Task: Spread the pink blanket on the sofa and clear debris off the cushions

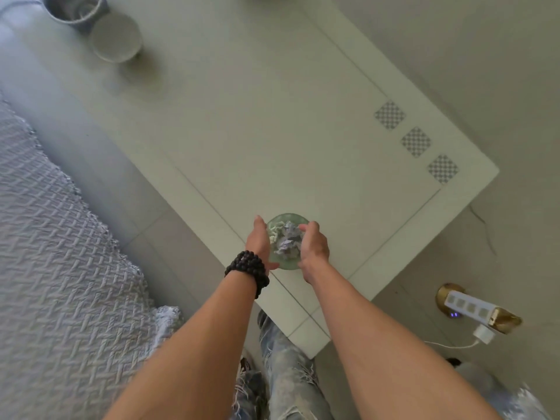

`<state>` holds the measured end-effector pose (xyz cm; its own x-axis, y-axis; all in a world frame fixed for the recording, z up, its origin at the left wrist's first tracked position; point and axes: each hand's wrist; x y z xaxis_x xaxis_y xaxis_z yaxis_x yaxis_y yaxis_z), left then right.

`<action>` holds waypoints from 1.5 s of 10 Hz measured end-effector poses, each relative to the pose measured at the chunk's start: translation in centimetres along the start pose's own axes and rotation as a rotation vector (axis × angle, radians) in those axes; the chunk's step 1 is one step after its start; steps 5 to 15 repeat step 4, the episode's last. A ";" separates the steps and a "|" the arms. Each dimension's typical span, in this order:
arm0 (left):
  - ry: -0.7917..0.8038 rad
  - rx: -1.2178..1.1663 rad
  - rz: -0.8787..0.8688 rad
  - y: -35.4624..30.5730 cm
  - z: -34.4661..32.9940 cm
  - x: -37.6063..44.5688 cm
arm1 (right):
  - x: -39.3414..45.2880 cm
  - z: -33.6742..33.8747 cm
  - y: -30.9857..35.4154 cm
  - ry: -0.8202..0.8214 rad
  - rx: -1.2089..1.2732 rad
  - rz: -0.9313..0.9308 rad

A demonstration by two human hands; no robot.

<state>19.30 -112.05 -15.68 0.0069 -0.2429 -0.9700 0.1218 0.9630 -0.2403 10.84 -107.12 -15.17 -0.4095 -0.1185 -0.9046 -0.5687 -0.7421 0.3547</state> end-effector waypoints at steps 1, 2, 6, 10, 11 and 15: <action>0.023 -0.027 -0.034 -0.6 1.9 -3.0 | -2.3 -0.2 0.4 -0.010 -0.085 0.077; -0.014 -0.040 -0.120 -1.2 5.1 -7.3 | -5.9 -1.6 0.6 0.066 -0.288 0.252; -0.149 0.009 -0.389 -0.6 13.6 -14.4 | -14.2 -6.6 0.7 0.298 -0.563 0.603; -0.149 0.009 -0.389 -0.6 13.6 -14.4 | -14.2 -6.6 0.7 0.298 -0.563 0.603; -0.149 0.009 -0.389 -0.6 13.6 -14.4 | -14.2 -6.6 0.7 0.298 -0.563 0.603; -0.149 0.009 -0.389 -0.6 13.6 -14.4 | -14.2 -6.6 0.7 0.298 -0.563 0.603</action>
Point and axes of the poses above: each hand's wrist, its own x-axis towards the middle knuckle, its own z-axis out of the back of the hand, y = z × x, and after that the axes turned 2 degrees about -x, right-handed
